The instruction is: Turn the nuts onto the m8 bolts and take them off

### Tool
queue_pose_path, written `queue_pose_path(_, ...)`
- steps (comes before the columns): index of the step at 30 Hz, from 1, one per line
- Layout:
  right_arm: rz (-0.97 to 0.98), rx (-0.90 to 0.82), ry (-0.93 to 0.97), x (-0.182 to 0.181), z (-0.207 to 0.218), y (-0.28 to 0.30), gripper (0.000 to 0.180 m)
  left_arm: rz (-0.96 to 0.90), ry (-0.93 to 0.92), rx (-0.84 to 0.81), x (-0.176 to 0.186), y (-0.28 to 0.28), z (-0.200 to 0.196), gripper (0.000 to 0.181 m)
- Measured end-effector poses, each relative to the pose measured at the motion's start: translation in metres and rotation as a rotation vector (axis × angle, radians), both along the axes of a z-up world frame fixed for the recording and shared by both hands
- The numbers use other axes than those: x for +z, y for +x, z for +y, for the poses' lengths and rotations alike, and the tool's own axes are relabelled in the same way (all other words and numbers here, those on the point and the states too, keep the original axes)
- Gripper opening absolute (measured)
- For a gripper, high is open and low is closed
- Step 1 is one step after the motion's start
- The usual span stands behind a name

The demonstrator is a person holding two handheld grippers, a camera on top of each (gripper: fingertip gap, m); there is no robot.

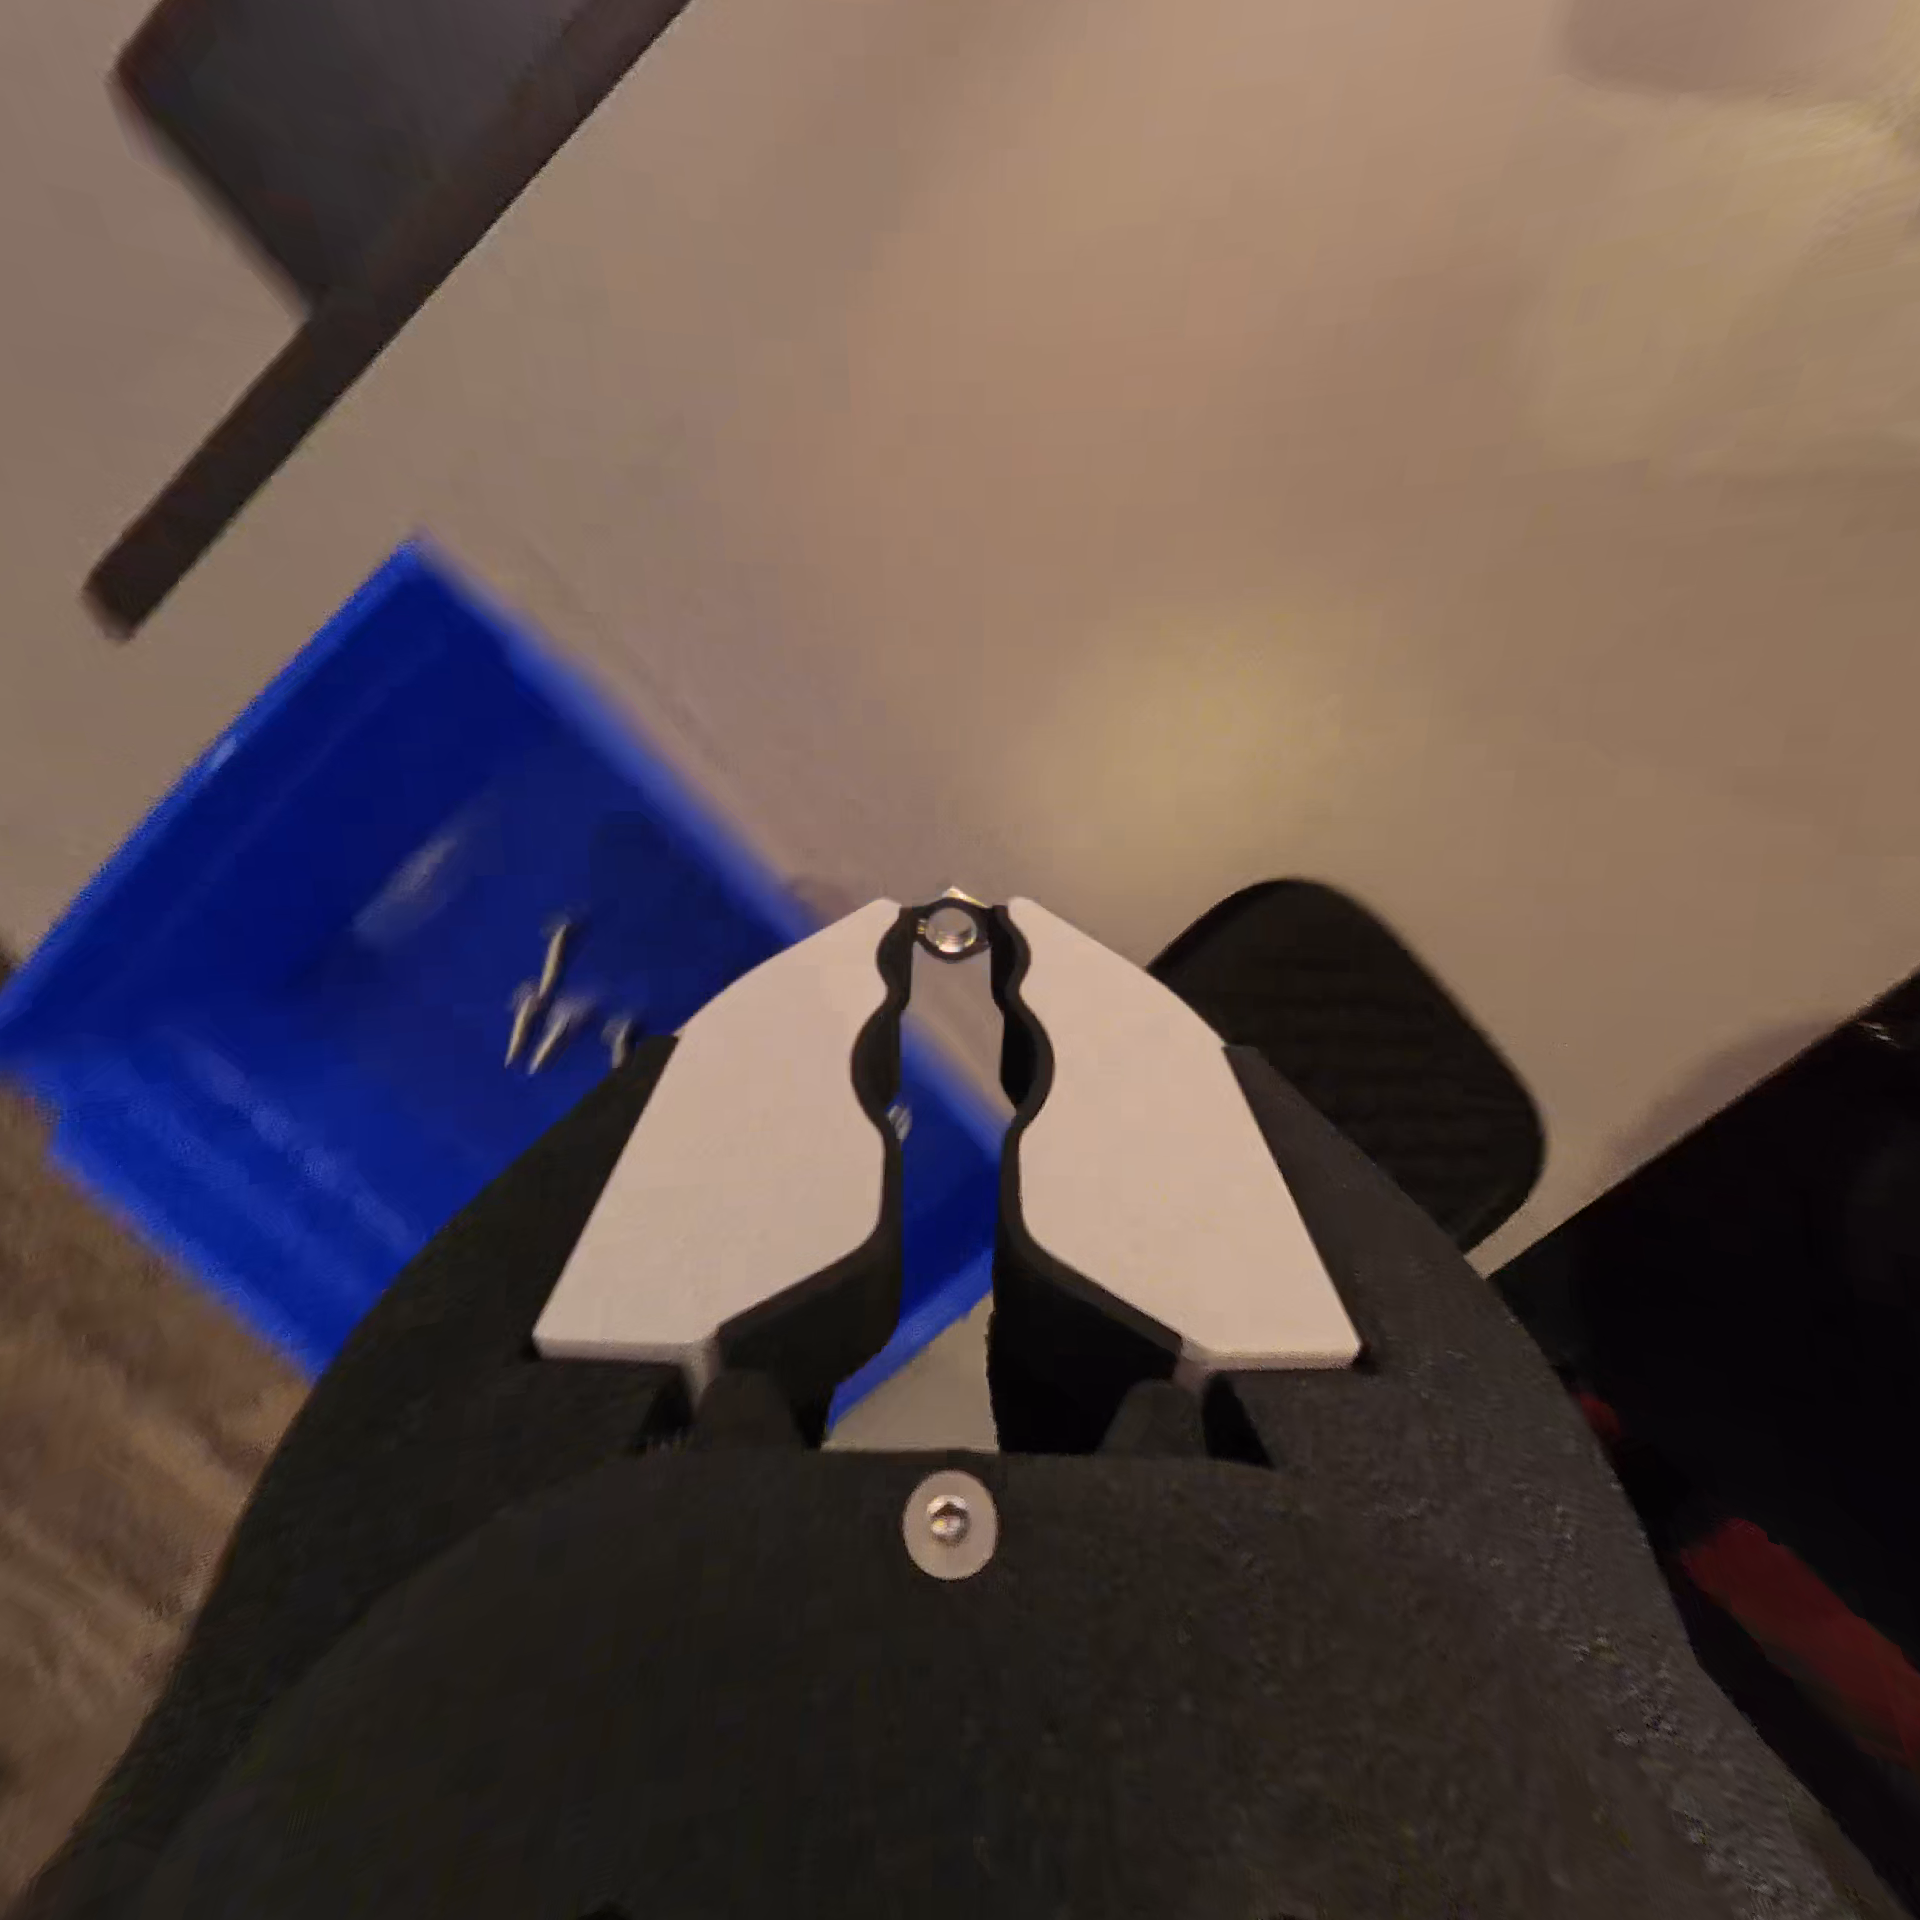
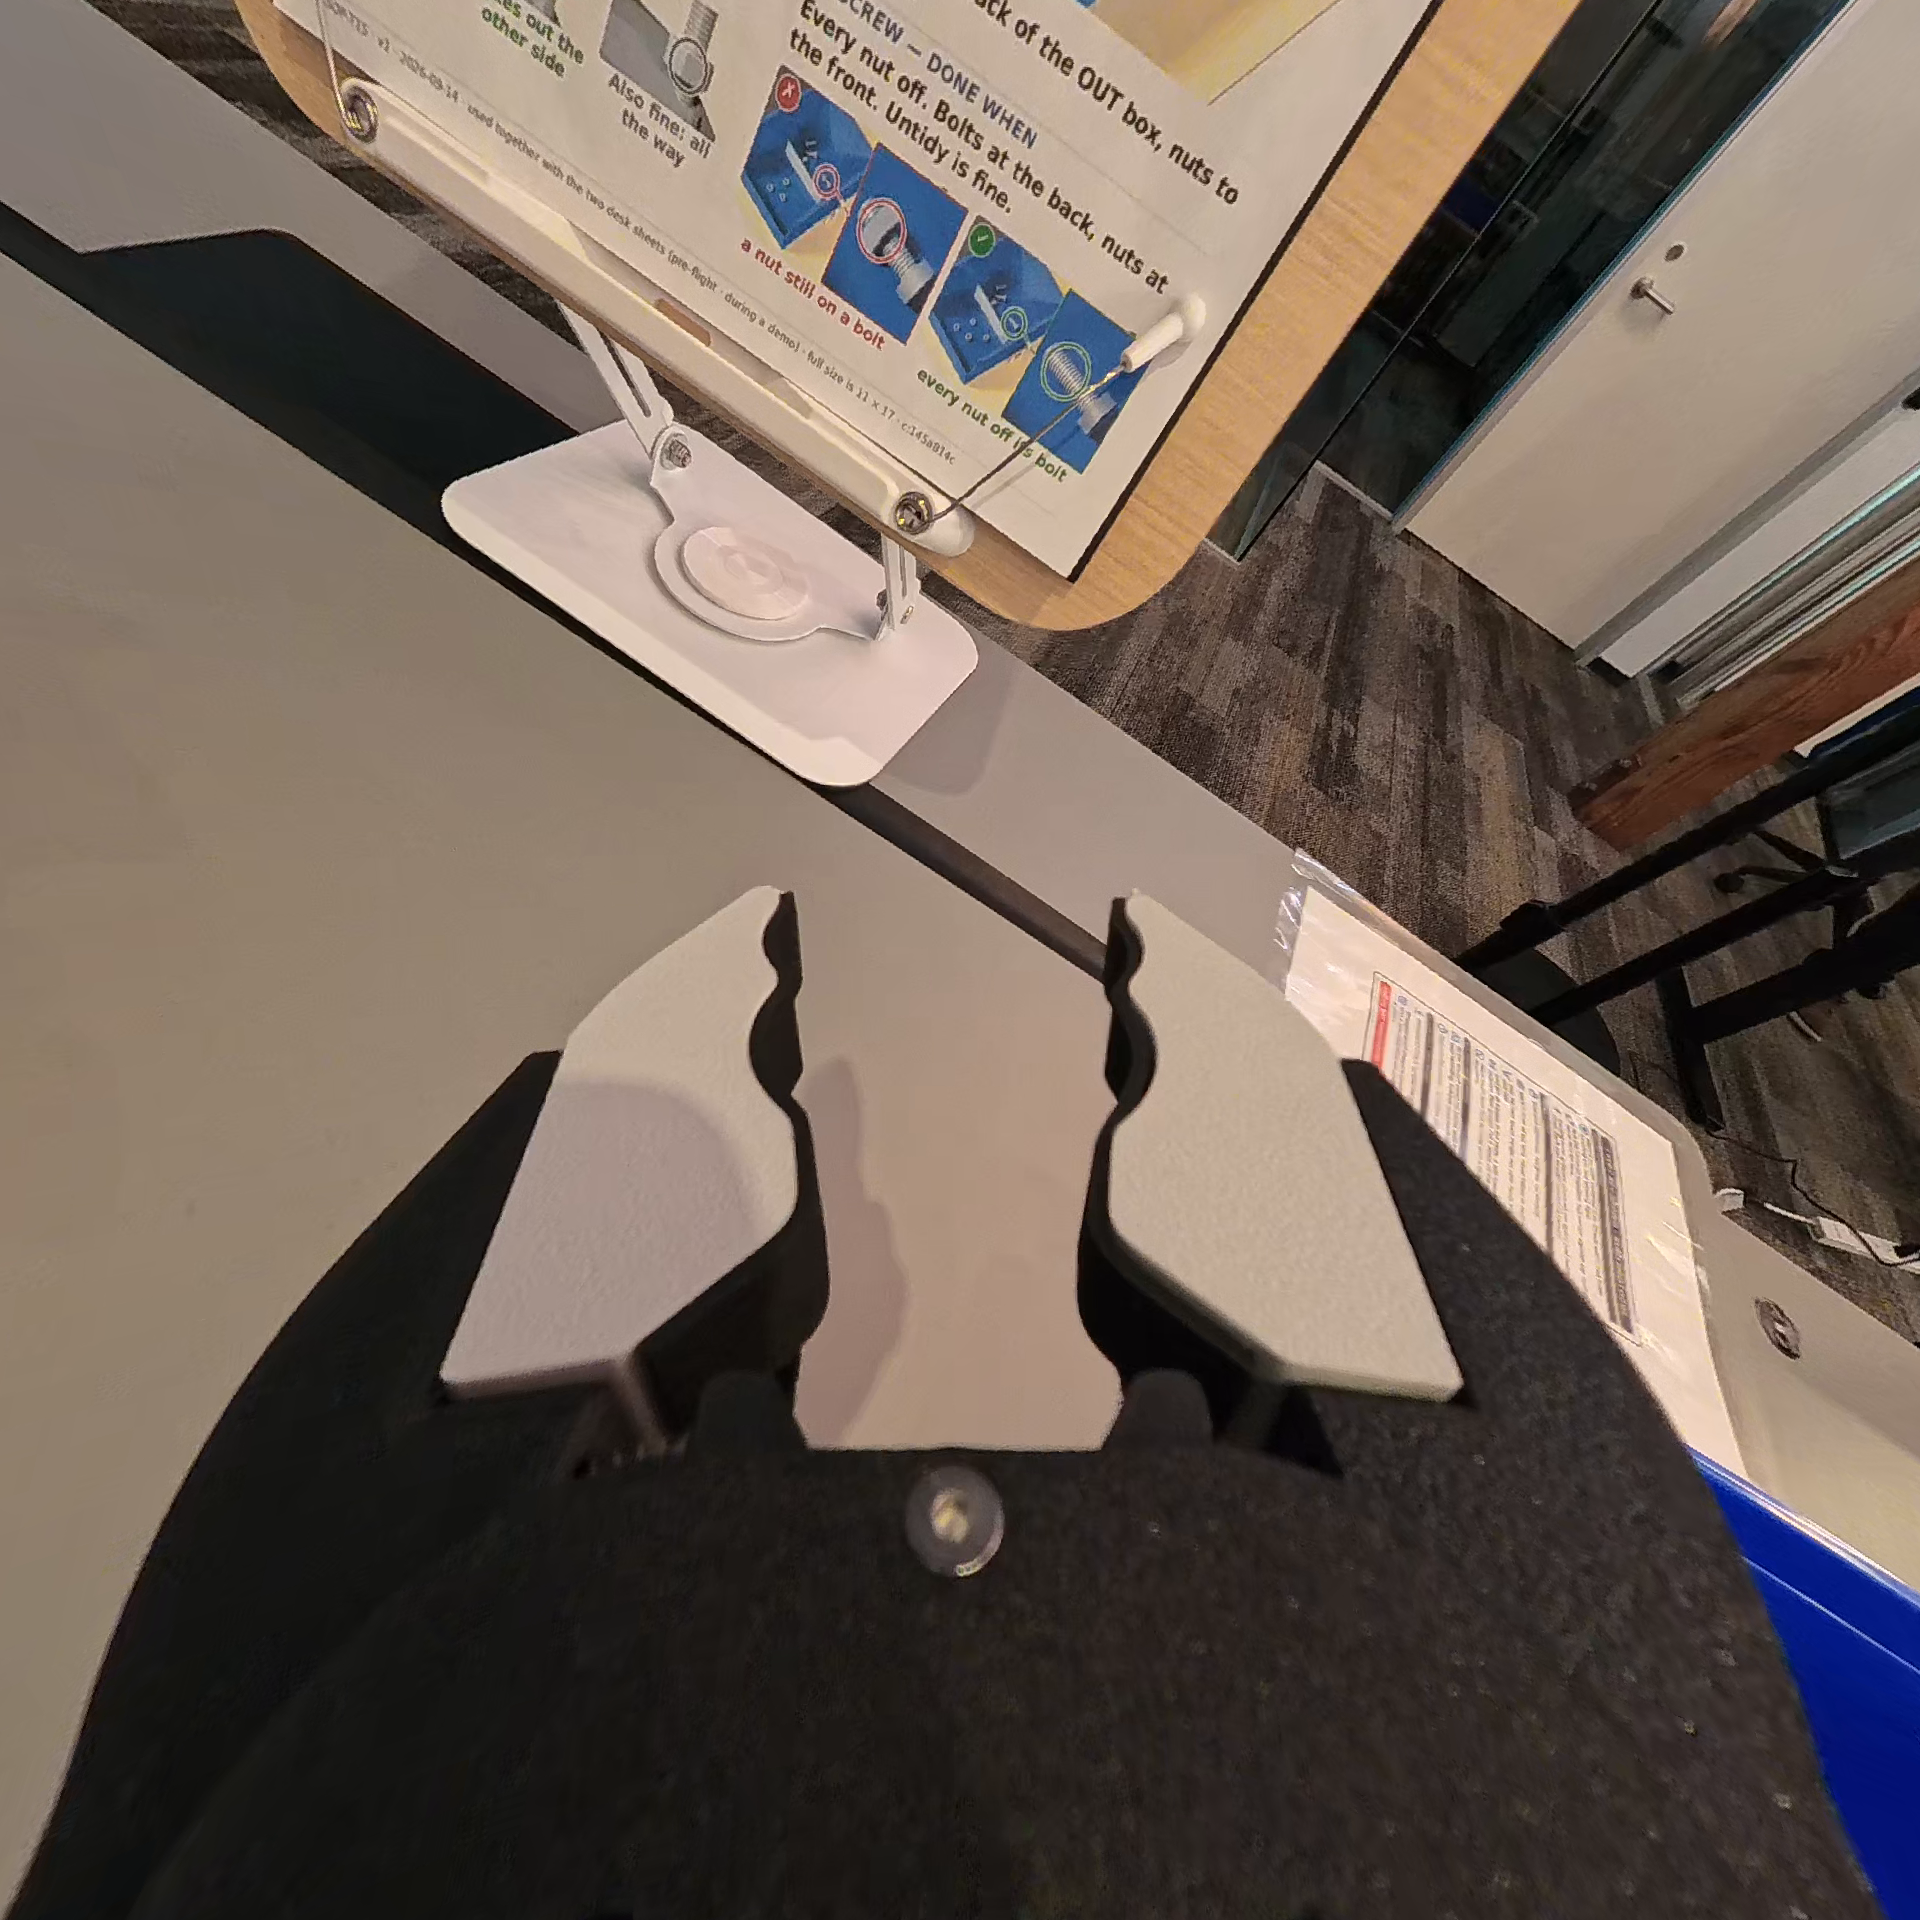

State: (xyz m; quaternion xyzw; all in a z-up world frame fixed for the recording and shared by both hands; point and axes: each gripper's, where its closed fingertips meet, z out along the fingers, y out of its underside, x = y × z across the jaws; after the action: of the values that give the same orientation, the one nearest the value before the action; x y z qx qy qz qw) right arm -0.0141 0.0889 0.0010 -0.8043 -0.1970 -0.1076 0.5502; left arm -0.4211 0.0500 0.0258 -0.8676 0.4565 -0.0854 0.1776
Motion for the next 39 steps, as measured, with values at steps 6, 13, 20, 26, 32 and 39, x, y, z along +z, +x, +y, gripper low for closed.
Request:
queue_pose_path(6,0.02,-0.067,0.025,0.012,-0.011,0.035,0.056,-0.041,-0.038,-0.32,-0.038,0.162,-0.024,0.014)
queue_pose_path(13,-0.003,-0.165,0.005,0.019,-0.031,0.09,0.057,0.057,-0.119,-0.453,-0.12,0.253,-0.037,0.014)
queue_pose_path(20,0.028,-0.133,-0.002,0.02,-0.034,0.09,0.058,0.158,-0.173,-0.489,-0.164,0.269,-0.04,0.014)
queue_pose_path(26,0.02,-0.115,-0.015,0.016,-0.029,0.083,0.058,0.204,-0.176,-0.511,-0.173,0.269,-0.044,0.014)
queue_pose_path(32,0.013,-0.109,-0.012,0.018,-0.028,0.08,0.058,0.223,-0.19,-0.506,-0.178,0.266,-0.044,0.014)
queue_pose_path(39,0.019,-0.11,-0.007,0.019,-0.028,0.081,0.058,0.246,-0.198,-0.512,-0.187,0.263,-0.046,0.014)
